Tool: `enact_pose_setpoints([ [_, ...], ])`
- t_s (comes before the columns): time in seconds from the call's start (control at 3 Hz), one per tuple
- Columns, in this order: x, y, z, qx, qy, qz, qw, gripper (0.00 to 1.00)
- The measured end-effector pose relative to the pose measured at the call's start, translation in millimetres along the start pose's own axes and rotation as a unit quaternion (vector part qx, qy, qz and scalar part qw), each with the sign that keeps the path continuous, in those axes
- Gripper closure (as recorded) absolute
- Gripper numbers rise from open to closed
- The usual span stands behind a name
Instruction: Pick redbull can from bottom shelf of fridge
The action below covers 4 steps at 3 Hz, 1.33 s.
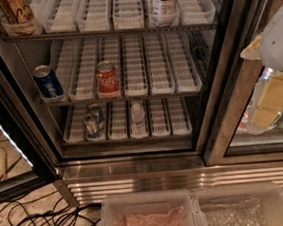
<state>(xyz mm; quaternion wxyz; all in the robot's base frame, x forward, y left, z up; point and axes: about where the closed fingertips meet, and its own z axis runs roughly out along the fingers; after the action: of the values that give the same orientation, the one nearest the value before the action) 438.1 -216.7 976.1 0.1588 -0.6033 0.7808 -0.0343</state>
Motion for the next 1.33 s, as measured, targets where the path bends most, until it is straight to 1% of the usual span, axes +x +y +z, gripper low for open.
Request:
enact_pose_setpoints([
  [0.33, 0, 0, 0, 0.0, 0.0, 0.0, 1.0, 0.0],
  [0.67, -6, 2, 6, 0.005, -0.011, 0.007, 0.9999, 0.0],
  [1.0, -9, 2, 28, -0.002, -0.034, 0.023, 0.9991, 0.0],
  [1.33, -9, 9, 69, -0.03, -0.049, 0.046, 0.9973, 0.0],
])
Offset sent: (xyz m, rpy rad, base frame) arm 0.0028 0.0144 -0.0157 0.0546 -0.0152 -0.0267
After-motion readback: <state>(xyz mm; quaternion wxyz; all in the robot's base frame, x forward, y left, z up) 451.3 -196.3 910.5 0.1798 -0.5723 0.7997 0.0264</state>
